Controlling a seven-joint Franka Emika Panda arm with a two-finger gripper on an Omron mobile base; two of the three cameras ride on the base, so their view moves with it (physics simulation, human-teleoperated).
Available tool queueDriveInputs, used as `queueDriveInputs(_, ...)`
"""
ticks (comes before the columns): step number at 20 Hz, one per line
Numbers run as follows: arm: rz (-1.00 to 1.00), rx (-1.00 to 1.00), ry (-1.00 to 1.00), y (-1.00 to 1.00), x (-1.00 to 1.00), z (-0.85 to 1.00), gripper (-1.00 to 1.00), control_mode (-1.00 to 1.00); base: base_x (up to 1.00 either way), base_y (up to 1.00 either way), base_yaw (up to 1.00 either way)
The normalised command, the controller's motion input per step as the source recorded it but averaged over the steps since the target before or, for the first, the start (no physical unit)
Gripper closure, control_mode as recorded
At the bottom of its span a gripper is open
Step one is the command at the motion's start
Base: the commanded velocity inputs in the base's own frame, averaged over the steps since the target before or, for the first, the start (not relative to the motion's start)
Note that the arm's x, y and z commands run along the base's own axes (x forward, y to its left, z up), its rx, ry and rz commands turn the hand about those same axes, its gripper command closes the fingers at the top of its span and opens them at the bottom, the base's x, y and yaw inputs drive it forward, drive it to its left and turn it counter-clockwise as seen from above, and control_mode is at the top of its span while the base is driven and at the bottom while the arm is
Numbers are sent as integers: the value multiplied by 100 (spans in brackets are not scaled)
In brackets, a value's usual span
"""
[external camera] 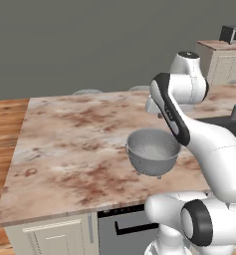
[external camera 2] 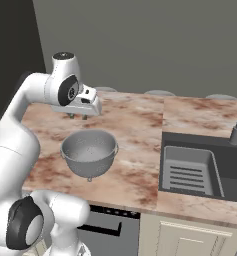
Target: Pick the colander and teapot and place them in the sink. Then turn on the water.
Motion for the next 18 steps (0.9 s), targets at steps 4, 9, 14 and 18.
queueDriveInputs(4,0,0,0,0,-11,0,-100,-100,0,0,0)
queueDriveInputs(9,-2,0,0,-13,-43,-5,-100,-100,0,0,0)
queueDriveInputs(14,-5,0,3,-28,-53,-7,-100,-100,0,0,0)
queueDriveInputs(18,-8,0,8,-34,-45,-2,-100,-100,0,0,0)
